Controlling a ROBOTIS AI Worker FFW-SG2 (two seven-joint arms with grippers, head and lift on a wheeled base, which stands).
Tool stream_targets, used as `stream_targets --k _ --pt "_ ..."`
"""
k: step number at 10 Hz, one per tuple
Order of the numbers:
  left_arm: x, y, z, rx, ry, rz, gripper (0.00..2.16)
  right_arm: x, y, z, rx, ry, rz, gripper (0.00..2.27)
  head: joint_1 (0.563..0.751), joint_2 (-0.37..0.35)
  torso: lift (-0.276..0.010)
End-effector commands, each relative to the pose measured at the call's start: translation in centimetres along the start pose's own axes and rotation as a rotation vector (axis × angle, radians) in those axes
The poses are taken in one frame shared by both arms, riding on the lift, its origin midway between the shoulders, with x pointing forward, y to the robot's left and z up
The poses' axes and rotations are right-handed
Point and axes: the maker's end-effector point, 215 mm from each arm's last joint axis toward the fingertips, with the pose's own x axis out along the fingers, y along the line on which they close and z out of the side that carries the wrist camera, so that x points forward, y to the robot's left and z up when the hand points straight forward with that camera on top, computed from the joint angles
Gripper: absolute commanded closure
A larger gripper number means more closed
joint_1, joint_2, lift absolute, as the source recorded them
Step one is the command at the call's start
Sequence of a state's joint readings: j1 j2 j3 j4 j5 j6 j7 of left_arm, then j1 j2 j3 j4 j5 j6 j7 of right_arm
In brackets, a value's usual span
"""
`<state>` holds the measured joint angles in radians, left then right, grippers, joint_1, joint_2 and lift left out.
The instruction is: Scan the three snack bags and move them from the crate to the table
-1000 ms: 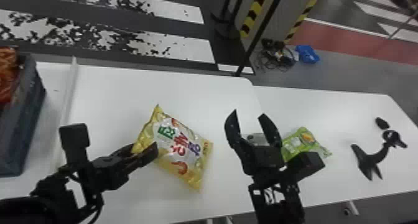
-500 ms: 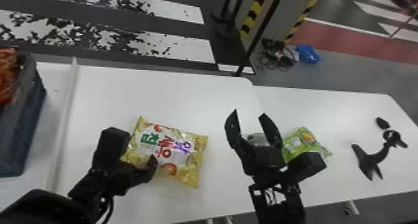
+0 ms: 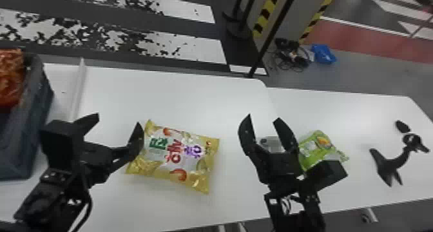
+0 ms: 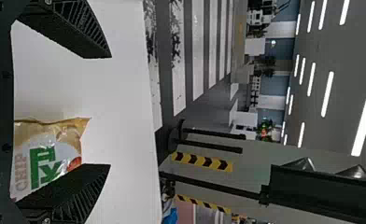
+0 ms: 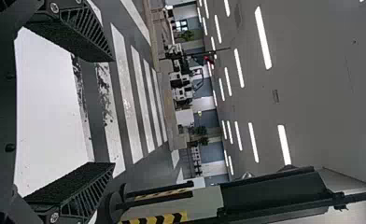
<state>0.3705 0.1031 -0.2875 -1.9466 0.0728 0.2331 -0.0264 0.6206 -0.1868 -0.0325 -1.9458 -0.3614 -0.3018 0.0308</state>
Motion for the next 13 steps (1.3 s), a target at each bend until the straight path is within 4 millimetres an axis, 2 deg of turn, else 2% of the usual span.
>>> stream_targets --k 1,2,3,4,5,6,7,9,10,12,13 --pt "-2.6 3.7 3.2 -0.022 -0.09 0.042 0.03 -0.3 0.4 -1.0 -0.006 0.031 0.01 0.09 0.695 -0.285 -0.062" --pt "-4.3 5.9 4.8 -0.022 -0.13 0.071 0.03 -0.5 1.2 -2.6 -0.021 0.079 0.032 0.07 0.695 -0.25 -0.062" --pt "-5.9 8.6 5.8 -0.031 -0.147 0.112 0.03 -0.9 2.0 -5.0 -0.038 0.151 0.06 0.05 0.695 -0.2 -0.062" --pt "-7.4 10.6 6.8 -0.032 -0.162 0.143 0.03 -1.8 3.2 -8.7 -0.053 0.268 0.109 0.09 0.695 -0.142 -0.062" --pt "-8.7 12.3 7.7 -0.042 -0.178 0.157 0.03 -2.6 4.0 -11.1 -0.079 0.344 0.127 0.09 0.695 -0.108 -0.062" --pt "-9.7 13.8 7.9 -0.041 -0.181 0.171 0.03 -3.3 4.7 -12.5 -0.108 0.388 0.144 0.09 0.695 -0.051 -0.062" --pt "-10.3 15.2 7.7 -0.043 -0.174 0.186 0.03 -4.6 5.6 -14.8 -0.108 0.466 0.184 0.09 0.695 -0.004 -0.062" --pt "-11.2 16.8 7.0 -0.052 -0.162 0.195 0.03 -7.1 7.1 -18.7 -0.113 0.609 0.243 0.09 0.695 0.072 -0.062" --pt "-11.5 17.5 6.6 -0.057 -0.156 0.204 0.03 -7.8 8.7 -19.3 -0.142 0.625 0.285 0.09 0.695 0.11 -0.062" --pt "-12.1 18.3 6.4 -0.063 -0.151 0.205 0.03 -8.2 12.3 -19.0 -0.171 0.612 0.348 0.1 0.695 0.182 -0.062" --pt "-12.4 18.8 6.3 -0.062 -0.148 0.206 0.03 -8.3 14.2 -19.4 -0.243 0.602 0.366 0.1 0.695 0.202 -0.062"
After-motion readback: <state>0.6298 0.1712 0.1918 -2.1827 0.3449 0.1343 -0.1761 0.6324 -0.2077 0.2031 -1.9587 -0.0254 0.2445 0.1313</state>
